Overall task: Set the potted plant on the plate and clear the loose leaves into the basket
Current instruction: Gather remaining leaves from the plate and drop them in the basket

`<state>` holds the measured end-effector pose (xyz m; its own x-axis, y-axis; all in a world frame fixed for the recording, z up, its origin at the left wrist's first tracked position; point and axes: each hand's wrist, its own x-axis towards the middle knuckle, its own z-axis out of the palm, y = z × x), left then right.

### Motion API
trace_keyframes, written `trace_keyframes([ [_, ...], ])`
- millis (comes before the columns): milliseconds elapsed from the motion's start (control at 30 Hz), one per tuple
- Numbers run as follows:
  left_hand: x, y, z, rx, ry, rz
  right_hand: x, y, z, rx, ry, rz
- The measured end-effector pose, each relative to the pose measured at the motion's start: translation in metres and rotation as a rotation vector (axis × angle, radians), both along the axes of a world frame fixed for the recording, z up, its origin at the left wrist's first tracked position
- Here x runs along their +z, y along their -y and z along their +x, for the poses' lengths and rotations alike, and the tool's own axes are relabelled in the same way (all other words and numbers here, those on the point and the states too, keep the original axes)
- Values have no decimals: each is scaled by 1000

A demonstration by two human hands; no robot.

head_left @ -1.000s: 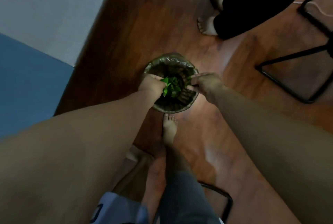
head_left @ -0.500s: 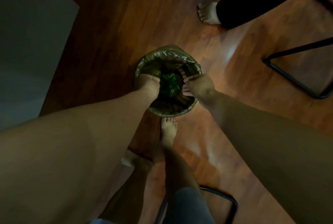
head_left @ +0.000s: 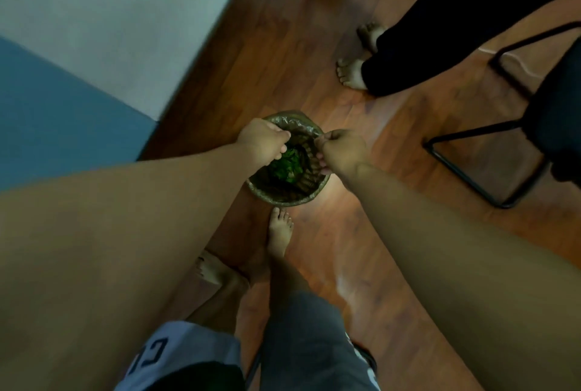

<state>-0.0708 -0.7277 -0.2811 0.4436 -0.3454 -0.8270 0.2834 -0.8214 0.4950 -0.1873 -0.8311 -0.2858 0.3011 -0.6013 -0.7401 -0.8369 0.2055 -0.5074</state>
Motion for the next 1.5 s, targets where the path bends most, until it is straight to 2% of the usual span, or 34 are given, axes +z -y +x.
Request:
trace_keyframes([
  [167,110,-11,12,57,53,-132,101,-8,10,134,32,-132],
  [300,183,-38,32,89,215,-184,175,-23,29,239,104,-276],
  [433,225,-83,55,142,311,-229,218,-53,59,275,211,-322],
  [633,266,-219,65,359,466,-220,260,-148,109,449,293,-312],
  [900,267,-404,51,690,544,-59,270,-277,166,689,390,-244],
  [1033,259,-454,53,802,554,13,266,-320,192,812,404,-252],
  [1133,251,-473,62,867,612,76,262,-338,216,974,424,-367],
  [1267,246,-479,79,812,699,178,257,-351,248,1216,410,-471],
  [1333,243,-478,89,707,744,253,250,-351,266,1305,407,-490],
  [1500,223,-478,117,428,911,444,235,-350,307,1726,444,-665],
])
